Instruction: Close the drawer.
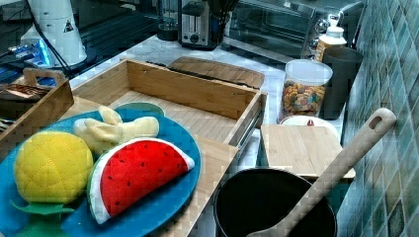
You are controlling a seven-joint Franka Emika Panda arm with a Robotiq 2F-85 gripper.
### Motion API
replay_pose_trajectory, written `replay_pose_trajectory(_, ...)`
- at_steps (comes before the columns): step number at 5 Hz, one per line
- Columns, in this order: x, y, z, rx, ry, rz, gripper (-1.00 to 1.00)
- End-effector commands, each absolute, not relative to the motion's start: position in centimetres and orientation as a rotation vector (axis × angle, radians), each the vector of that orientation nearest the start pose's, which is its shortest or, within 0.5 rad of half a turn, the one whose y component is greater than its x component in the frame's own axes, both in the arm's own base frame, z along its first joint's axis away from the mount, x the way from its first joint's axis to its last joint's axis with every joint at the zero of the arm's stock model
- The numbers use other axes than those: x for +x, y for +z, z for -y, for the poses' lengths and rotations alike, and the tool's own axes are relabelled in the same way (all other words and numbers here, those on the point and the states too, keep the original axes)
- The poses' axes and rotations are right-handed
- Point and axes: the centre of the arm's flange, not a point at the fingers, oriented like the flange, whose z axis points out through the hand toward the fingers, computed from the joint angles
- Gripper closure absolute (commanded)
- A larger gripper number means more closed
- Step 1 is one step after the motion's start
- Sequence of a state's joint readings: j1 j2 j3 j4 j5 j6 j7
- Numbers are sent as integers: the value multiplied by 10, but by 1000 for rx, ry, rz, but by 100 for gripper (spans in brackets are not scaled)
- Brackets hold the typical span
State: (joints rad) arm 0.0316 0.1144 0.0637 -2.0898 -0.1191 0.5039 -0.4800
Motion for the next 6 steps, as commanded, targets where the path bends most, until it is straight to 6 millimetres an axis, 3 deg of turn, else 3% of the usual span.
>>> replay_pose_trajectory(1, 538, 331, -87, -3336, 18, 193, 100)
replay_pose_trajectory(2, 537, 298, -78, -3387, -33, 198, 100)
replay_pose_trajectory(3, 543, 280, -77, -3402, 47, 84, 100)
replay_pose_trajectory(4, 541, 271, -69, -3363, 100, -16, 100)
replay_pose_trajectory(6, 529, 259, -51, -3370, 54, -26, 100)
